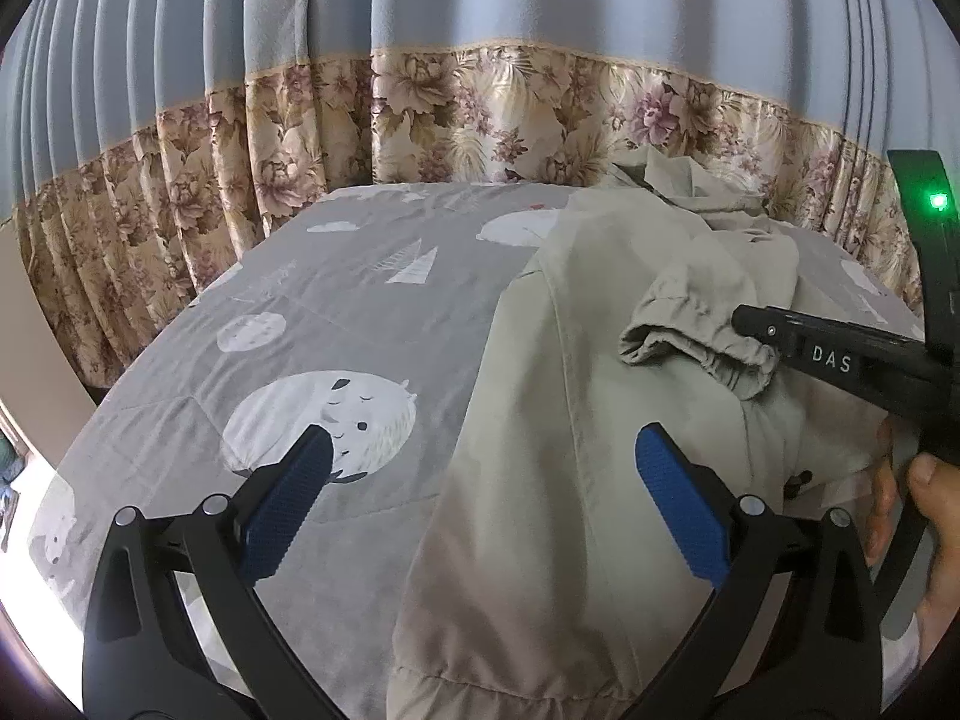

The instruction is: Fold large clothes

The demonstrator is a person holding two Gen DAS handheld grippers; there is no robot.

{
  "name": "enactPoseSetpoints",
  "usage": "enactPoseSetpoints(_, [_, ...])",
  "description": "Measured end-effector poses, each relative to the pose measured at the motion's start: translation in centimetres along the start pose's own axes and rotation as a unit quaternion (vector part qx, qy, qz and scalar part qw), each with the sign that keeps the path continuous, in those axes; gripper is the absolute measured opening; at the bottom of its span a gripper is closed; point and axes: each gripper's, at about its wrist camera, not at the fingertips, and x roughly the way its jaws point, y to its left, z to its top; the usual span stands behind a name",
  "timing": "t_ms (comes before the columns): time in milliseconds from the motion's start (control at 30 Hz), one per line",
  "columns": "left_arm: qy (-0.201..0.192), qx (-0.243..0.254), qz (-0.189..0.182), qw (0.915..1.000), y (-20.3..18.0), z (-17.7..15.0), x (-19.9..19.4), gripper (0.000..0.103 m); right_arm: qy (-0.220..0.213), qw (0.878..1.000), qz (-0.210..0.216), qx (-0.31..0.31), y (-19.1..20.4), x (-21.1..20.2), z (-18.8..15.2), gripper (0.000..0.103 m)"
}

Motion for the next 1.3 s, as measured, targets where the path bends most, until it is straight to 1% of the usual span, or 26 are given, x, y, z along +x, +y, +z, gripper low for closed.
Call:
enactPoseSetpoints(33, [0.001,0.0,-0.002,1.0,0.0,0.0,0.0,0.1,-0.002,1.0,-0.003,-0.002,-0.1,-0.1,0.1,0.002])
enactPoseSetpoints(133, [0.013,-0.004,-0.017,0.9998,-0.3,0.0,0.3,0.098,-0.008,1.0,0.001,-0.006,-1.3,-0.8,0.3,0.001])
enactPoseSetpoints(200, [0.022,-0.005,-0.036,0.9991,-0.7,-0.1,0.5,0.095,-0.023,0.999,-0.024,-0.017,-2.4,-2.1,0.6,0.001])
enactPoseSetpoints(267, [0.035,0.0,-0.058,0.9977,-1.6,-0.1,0.9,0.093,-0.041,0.997,-0.065,-0.022,-4.2,-4.0,1.1,0.0])
enactPoseSetpoints(300, [0.039,0.004,-0.066,0.9971,-2.0,-0.1,1.1,0.089,-0.049,0.995,-0.084,-0.024,-5.1,-4.8,1.3,0.0])
enactPoseSetpoints(333, [0.048,0.008,-0.077,0.9958,-2.6,-0.1,1.4,0.078,-0.056,0.992,-0.109,-0.026,-6.2,-5.7,1.6,0.0])
enactPoseSetpoints(367, [0.059,0.013,-0.084,0.9947,-3.1,-0.1,1.8,0.071,-0.062,0.989,-0.132,-0.026,-7.4,-6.6,1.7,0.0])
enactPoseSetpoints(433, [0.074,0.021,-0.077,0.994,-3.8,0.0,2.7,0.04,-0.066,0.982,-0.178,-0.019,-10.4,-8.2,2.0,0.0])
enactPoseSetpoints(467, [0.077,0.024,-0.067,0.9945,-3.9,0.2,3.0,0.032,-0.066,0.978,-0.197,-0.014,-11.9,-8.8,2.1,0.0])
enactPoseSetpoints(500, [0.08,0.027,-0.06,0.9946,-3.9,0.4,3.2,0.016,-0.065,0.976,-0.209,-0.01,-13.1,-9.1,2.2,0.0])
enactPoseSetpoints(533, [0.086,0.025,-0.056,0.9944,-3.7,0.7,3.6,0.005,-0.064,0.973,-0.221,-0.008,-14.1,-9.5,2.1,0.0])
enactPoseSetpoints(600, [0.104,0.006,-0.071,0.992,-2.6,1.6,4.5,0.001,-0.062,0.965,-0.255,-0.015,-15.9,-10.0,2.2,0.001])
enactPoseSetpoints(633, [0.107,-0.002,-0.076,0.9914,-2.0,2.1,4.9,0.0,-0.061,0.961,-0.268,-0.018,-16.6,-10.1,2.3,0.0])
enactPoseSetpoints(700, [0.109,0.001,-0.064,0.992,-1.2,3.0,5.6,0.0,-0.056,0.954,-0.293,-0.025,-18.3,-10.0,2.6,0.0])
enactPoseSetpoints(767, [0.101,0.018,-0.017,0.9946,-0.2,4.6,7.0,0.0,-0.049,0.944,-0.323,-0.037,-20.0,-9.7,3.0,0.0])
enactPoseSetpoints(867, [0.104,0.026,0.028,0.9939,2.1,7.0,9.2,0.0,-0.038,0.931,-0.36,-0.056,-22.2,-9.2,3.6,0.0])
enactPoseSetpoints(900, [0.102,0.027,0.053,0.9931,3.4,8.3,10.2,0.0,-0.034,0.923,-0.377,-0.065,-23.3,-8.8,4.1,0.0])
enactPoseSetpoints(967, [0.104,0.02,0.08,0.9911,5.7,10.4,12.1,0.0,-0.027,0.907,-0.411,-0.084,-25.5,-8.1,5.3,0.0])
enactPoseSetpoints(1000, [0.108,0.012,0.087,0.9903,7.0,11.4,13.1,0.0,-0.024,0.901,-0.423,-0.089,-26.3,-7.7,6.0,0.0])
enactPoseSetpoints(1033, [0.111,0.005,0.098,0.989,8.5,12.5,14.3,0.0,-0.021,0.896,-0.434,-0.094,-27.2,-7.3,6.8,0.0])
enactPoseSetpoints(1100, [0.111,0.002,0.12,0.9866,10.3,14.2,16.1,0.001,-0.021,0.879,-0.465,-0.103,-29.3,-6.8,8.4,0.0])
enactPoseSetpoints(1167, [0.099,0.01,0.153,0.9832,11.6,15.9,17.4,0.002,-0.021,0.868,-0.486,-0.098,-31.4,-6.4,10.0,0.0])
enactPoseSetpoints(1200, [0.09,0.015,0.17,0.9811,12.2,16.5,17.9,0.002,-0.011,0.862,-0.496,-0.098,-32.3,-6.1,10.6,0.0])
enactPoseSetpoints(1233, [0.082,0.02,0.194,0.9773,13.0,17.4,18.6,0.002,-0.01,0.86,-0.5,-0.096,-33.0,-5.8,11.1,0.0])
enactPoseSetpoints(1267, [0.08,0.016,0.204,0.9755,13.6,18.0,19.3,0.002,-0.007,0.857,-0.507,-0.096,-33.9,-5.2,11.7,0.0])
enactPoseSetpoints(1300, [0.081,0.011,0.209,0.9744,14.2,18.5,19.9,0.002,-0.005,0.856,-0.509,-0.094,-34.3,-4.9,12.1,0.0])
